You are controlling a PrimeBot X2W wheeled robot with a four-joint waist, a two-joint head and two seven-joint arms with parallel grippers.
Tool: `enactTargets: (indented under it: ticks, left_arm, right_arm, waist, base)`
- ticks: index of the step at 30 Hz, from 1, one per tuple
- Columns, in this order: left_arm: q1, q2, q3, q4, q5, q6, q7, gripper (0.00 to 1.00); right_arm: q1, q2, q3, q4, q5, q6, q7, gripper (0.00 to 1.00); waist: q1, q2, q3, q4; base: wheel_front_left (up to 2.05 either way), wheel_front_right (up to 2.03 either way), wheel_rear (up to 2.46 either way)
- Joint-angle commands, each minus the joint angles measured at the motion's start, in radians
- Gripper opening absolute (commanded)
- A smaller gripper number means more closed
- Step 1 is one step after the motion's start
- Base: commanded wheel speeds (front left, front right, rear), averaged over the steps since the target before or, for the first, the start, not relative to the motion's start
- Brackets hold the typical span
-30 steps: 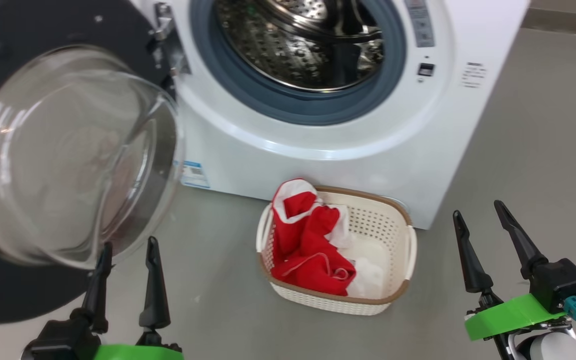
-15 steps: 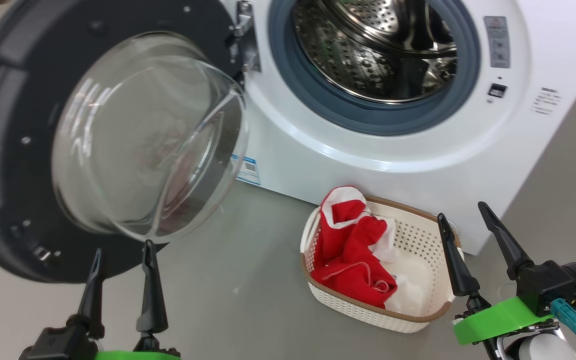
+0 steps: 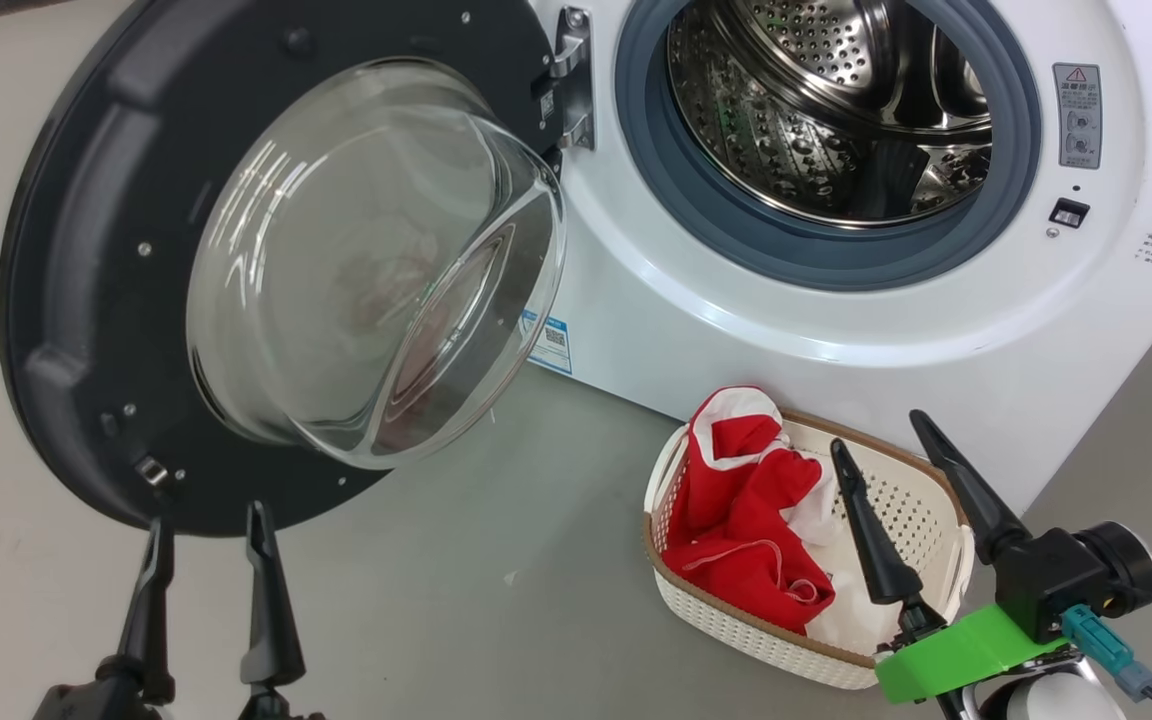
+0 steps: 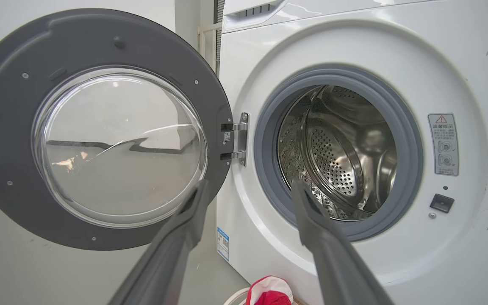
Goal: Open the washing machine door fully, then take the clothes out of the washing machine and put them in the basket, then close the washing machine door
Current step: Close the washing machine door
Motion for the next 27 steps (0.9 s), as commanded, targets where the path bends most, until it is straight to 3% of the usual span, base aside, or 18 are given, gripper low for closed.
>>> enactTargets:
  ticks: [1, 10, 11, 12, 13, 20, 27]
  left_arm:
    - [-0.013, 0.013, 0.040, -0.036, 0.000, 0.007, -0.010, 1.00]
    - [-0.003, 0.021, 0.046, -0.048, -0.001, 0.016, -0.010, 1.00]
    - [-0.003, 0.022, 0.045, -0.048, 0.000, 0.017, -0.010, 0.91]
    - [-0.004, 0.022, 0.044, -0.048, 0.000, 0.017, -0.010, 0.30]
    - [-0.006, 0.021, 0.043, -0.050, -0.003, 0.015, -0.012, 0.00]
    - [-0.047, 0.006, 0.062, -0.068, -0.054, -0.006, -0.045, 0.00]
    - [-0.166, 0.038, 0.110, -0.052, -0.066, -0.029, -0.062, 0.00]
  right_arm:
    - [-0.034, -0.006, 0.029, -0.021, -0.012, -0.001, -0.006, 1.00]
    - [-0.037, -0.006, 0.039, -0.009, -0.008, -0.001, -0.006, 1.00]
    - [-0.035, -0.006, 0.037, -0.009, -0.007, -0.001, -0.006, 1.00]
    - [-0.034, -0.006, 0.035, -0.008, -0.007, -0.001, -0.006, 1.00]
    - [-0.031, -0.006, 0.033, -0.007, -0.006, -0.001, -0.006, 1.00]
    - [-0.020, -0.006, 0.025, -0.003, -0.005, -0.001, -0.006, 1.00]
    - [-0.017, -0.006, 0.017, 0.004, -0.017, -0.001, -0.006, 1.00]
  waist:
    - [0.0000, 0.0000, -0.001, 0.001]
    - [0.0000, 0.0000, -0.009, -0.003]
    - [0.0000, 0.0000, -0.010, -0.003]
    - [0.0000, 0.0000, -0.011, -0.004]
    - [0.0000, 0.0000, -0.013, -0.004]
    - [0.0000, 0.0000, -0.015, -0.006]
    - [0.0000, 0.0000, -0.012, -0.008]
  base:
    - [0.00, 0.00, 0.00]
    - [0.00, 0.00, 0.00]
    - [0.00, 0.00, 0.00]
    - [0.00, 0.00, 0.00]
    - [0.00, 0.00, 0.00]
    - [0.00, 0.00, 0.00]
    - [0.00, 0.00, 0.00]
